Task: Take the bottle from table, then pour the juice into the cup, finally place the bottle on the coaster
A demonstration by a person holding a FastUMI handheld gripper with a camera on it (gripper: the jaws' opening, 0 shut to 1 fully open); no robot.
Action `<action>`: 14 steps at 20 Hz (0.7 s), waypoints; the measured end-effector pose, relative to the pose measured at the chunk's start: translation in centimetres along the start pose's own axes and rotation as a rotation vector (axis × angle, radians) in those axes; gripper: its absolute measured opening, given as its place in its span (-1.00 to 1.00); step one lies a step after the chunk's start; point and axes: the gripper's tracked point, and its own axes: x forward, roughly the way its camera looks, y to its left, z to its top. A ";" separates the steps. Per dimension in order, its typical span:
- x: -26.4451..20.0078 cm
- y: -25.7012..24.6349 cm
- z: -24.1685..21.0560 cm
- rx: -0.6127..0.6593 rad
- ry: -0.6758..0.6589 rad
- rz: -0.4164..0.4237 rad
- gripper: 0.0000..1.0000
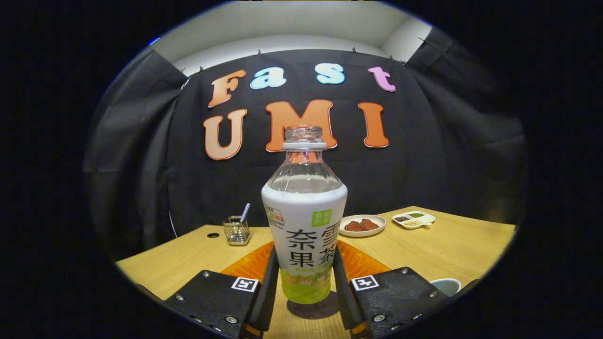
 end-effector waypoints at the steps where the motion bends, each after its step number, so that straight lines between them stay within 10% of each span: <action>1: 0.4 0.1 -0.8 -0.016 0.026 0.004 0.14; 14: 1.4 -0.6 -5.6 -0.007 0.168 -0.055 0.41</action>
